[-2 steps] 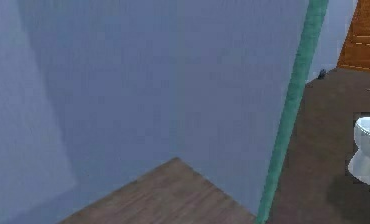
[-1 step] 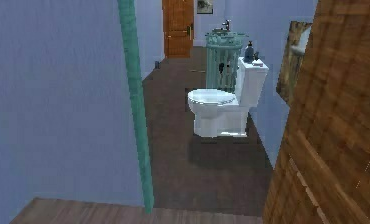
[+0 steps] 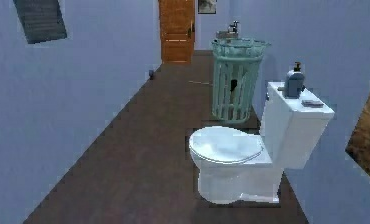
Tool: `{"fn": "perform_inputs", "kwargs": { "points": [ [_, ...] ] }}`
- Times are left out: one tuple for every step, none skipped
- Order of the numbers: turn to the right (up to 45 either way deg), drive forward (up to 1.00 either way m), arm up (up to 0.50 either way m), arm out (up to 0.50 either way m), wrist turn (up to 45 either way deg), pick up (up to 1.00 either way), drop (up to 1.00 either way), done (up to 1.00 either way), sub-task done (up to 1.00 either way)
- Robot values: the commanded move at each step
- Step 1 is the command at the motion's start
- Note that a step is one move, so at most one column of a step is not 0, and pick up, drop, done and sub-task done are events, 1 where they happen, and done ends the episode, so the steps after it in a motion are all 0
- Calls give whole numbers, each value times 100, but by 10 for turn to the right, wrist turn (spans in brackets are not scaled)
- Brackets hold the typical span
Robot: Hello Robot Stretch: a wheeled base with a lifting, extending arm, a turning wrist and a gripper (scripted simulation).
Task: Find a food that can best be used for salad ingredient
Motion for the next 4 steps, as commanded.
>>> {"fn": "perform_inputs", "kwargs": {
  "points": [
    [60, 0, 0, 0, 0, 0, 0, 0, 0],
    [0, 45, 0, 0, 0, 0, 0, 0, 0],
    [-300, 0, 0, 0, 0, 0, 0, 0, 0],
    [0, 75, 0, 0, 0, 0, 0, 0, 0]
  ]
}}
